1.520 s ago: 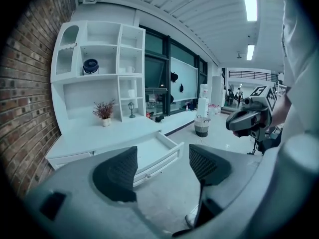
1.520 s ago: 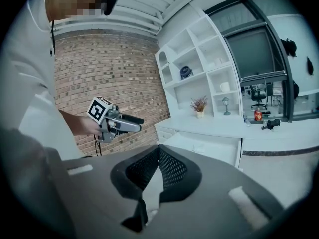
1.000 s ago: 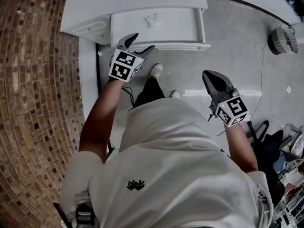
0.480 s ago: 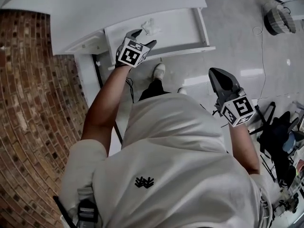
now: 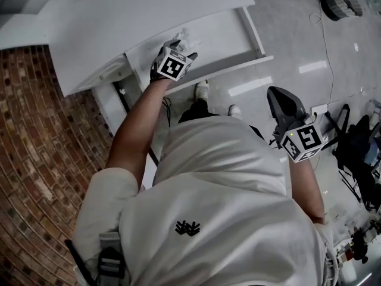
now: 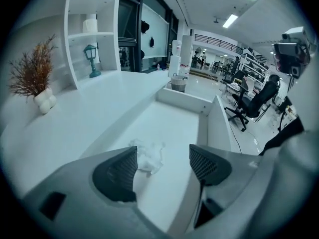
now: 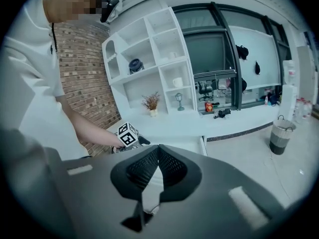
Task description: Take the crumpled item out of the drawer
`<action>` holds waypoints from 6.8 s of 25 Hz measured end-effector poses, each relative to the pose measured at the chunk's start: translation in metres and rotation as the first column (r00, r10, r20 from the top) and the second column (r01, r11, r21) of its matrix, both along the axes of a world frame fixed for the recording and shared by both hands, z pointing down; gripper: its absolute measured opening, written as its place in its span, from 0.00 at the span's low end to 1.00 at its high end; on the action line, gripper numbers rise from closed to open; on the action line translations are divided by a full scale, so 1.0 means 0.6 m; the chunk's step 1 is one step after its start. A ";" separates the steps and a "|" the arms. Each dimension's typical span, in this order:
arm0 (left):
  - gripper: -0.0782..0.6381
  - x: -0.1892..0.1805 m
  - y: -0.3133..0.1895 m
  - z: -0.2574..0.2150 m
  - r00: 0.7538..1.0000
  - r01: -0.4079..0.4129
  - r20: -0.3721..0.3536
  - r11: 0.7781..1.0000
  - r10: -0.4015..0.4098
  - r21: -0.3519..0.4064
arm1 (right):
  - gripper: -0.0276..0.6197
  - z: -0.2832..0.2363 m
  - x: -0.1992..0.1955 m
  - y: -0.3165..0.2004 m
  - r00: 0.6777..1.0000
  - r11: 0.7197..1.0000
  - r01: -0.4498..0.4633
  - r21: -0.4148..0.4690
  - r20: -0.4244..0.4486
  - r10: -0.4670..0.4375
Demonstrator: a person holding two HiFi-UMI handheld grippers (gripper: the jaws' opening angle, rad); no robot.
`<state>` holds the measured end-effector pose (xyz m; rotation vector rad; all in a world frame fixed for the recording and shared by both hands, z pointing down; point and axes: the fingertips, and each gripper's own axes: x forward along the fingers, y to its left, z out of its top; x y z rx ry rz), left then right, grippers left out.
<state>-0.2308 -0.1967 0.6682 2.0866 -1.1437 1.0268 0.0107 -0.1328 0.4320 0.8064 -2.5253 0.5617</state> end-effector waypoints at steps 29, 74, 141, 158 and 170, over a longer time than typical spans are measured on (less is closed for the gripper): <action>0.46 -0.018 -0.056 0.204 0.978 -0.102 0.175 0.990 0.117 -0.094 | 0.06 0.022 0.040 0.021 0.961 0.963 -0.255 -0.084 -0.132 0.243; 0.28 0.000 -0.017 0.006 0.990 0.026 0.136 0.995 -0.039 0.098 | 0.06 0.021 0.070 0.028 0.996 0.996 -0.084 -0.042 -0.017 0.084; 0.27 0.266 0.393 -0.397 0.968 0.250 -0.106 0.906 -0.227 0.343 | 0.06 -0.004 0.222 0.180 0.961 0.962 0.257 0.089 0.082 -0.264; 0.27 0.260 0.395 -0.405 0.969 0.249 -0.101 0.903 -0.227 0.351 | 0.06 0.002 0.208 0.181 0.955 0.956 0.280 0.092 0.078 -0.287; 0.27 0.260 0.391 -0.400 0.970 0.241 -0.091 0.906 -0.224 0.349 | 0.06 0.008 0.216 0.182 0.957 0.956 0.277 0.096 0.066 -0.284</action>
